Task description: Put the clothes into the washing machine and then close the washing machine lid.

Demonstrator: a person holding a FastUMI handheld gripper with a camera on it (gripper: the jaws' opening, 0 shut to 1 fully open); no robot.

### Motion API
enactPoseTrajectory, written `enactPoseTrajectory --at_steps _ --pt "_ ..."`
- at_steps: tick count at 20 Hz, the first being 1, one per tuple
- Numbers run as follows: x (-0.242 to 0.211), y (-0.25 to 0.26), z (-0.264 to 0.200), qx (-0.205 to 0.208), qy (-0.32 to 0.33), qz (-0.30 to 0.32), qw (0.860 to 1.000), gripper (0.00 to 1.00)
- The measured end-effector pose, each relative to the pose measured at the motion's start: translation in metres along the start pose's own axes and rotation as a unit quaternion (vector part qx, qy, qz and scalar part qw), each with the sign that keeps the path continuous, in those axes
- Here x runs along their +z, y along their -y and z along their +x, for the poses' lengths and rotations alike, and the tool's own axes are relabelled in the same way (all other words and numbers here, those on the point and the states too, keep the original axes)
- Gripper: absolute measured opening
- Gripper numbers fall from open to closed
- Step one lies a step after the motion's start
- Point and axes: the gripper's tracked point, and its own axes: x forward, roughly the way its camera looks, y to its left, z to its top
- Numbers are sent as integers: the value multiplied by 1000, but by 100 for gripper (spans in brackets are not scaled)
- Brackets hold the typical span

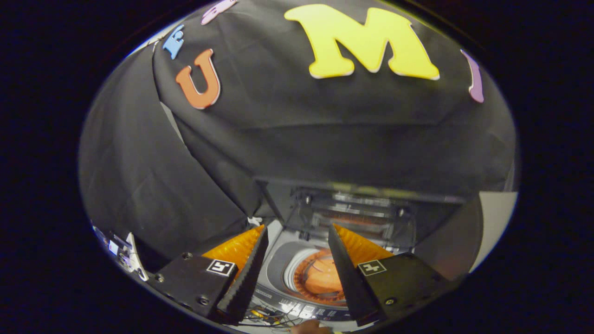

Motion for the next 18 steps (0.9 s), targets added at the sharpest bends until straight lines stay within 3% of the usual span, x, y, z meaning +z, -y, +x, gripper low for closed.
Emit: enactPoseTrajectory --at_steps 7,13,18 --pt "63 50 25 -62 44 42 996 82" --pt "69 86 47 -123 36 60 990 82" --pt "53 97 64 -135 14 79 988 82"
